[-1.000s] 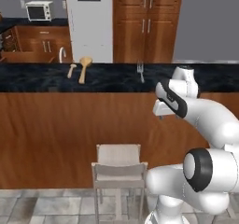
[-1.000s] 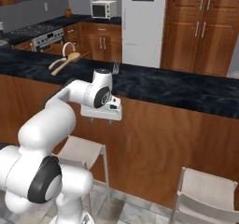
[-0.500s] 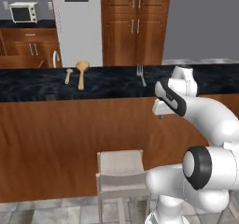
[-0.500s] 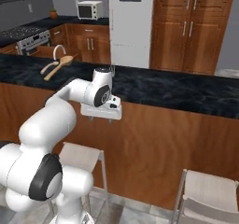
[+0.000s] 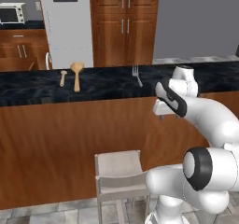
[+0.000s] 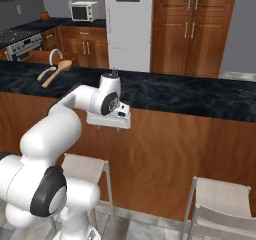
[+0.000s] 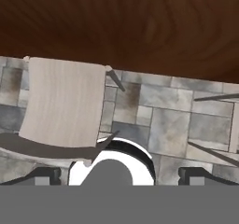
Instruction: Pick up the metallic utensils from the counter and place them in the open drawer. Make sure not to pick up any wooden utensils.
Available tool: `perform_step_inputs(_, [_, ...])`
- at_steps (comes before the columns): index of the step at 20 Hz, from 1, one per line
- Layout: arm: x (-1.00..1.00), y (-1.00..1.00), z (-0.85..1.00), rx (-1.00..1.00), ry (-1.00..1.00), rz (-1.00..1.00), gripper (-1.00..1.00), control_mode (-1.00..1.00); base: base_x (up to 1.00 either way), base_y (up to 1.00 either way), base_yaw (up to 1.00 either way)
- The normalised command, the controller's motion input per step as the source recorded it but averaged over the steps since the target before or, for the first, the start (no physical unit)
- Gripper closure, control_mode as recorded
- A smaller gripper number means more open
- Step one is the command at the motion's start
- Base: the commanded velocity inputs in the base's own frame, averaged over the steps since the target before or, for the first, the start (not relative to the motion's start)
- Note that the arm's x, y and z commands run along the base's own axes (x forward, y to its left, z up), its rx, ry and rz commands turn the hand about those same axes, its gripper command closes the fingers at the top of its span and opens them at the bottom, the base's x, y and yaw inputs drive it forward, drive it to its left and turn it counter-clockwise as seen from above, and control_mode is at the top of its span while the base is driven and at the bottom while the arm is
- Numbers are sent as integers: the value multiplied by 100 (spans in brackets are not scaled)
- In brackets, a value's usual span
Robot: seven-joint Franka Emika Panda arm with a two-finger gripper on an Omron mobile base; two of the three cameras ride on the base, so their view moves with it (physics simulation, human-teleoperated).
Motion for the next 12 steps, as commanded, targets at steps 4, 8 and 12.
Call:
perform_step_inputs(4, [18,23,2,0,-1,-2,-100,-100,0,0,0])
perform_step_inputs(8, [1,21,34,-2,-14,0,-100,-100,0,0,0])
perform_step_inputs(12, [2,19,54,-6,-18,0,-100,-100,0,0,0])
